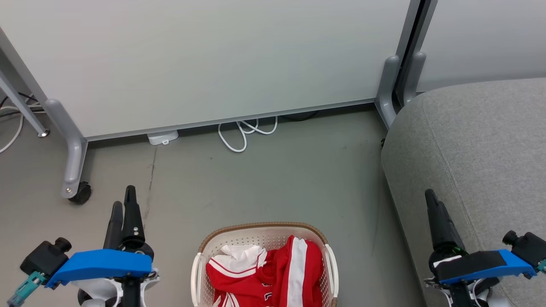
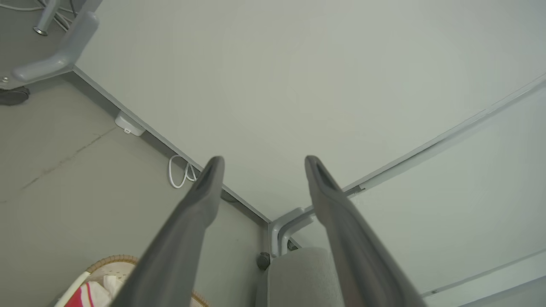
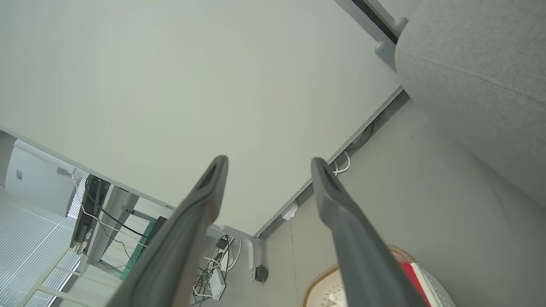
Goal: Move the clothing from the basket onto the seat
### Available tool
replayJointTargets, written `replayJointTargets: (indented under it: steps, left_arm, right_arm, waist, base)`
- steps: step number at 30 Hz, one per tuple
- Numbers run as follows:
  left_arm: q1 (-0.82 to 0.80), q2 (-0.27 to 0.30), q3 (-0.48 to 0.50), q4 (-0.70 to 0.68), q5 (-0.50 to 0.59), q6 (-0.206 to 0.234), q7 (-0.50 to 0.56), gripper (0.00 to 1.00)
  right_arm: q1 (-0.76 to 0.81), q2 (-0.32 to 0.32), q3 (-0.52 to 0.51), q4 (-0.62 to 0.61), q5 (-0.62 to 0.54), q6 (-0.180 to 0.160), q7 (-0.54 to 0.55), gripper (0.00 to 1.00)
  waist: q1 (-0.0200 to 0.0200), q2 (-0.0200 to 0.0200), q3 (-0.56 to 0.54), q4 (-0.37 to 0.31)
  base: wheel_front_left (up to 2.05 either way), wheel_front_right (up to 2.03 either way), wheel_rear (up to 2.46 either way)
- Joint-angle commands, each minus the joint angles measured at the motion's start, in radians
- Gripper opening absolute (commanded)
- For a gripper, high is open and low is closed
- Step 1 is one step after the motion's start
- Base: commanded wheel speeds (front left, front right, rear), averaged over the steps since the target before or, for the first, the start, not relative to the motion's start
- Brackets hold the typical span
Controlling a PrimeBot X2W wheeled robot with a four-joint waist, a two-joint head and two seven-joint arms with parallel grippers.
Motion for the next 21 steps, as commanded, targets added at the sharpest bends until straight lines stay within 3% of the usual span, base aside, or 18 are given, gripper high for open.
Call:
replayJointTargets:
  steps: [1, 21]
  left_arm:
    - [-0.031, 0.009, -0.018, -0.021, 0.069, 0.007, -0.013, 1.00]
    - [-0.046, 0.017, -0.115, 0.006, 0.415, 0.040, -0.072, 1.00]
  right_arm:
    - [-0.034, -0.007, 0.008, -0.018, -0.057, 0.001, -0.013, 1.00]
    - [-0.031, -0.009, 0.040, -0.020, -0.347, 0.002, -0.073, 1.00]
  waist:
    - [0.0000, 0.0000, 0.003, 0.001]
    - [0.0000, 0.0000, 0.024, 0.008]
  base:
    - [0.00, 0.00, 0.00]
    - [0.00, 0.00, 0.00]
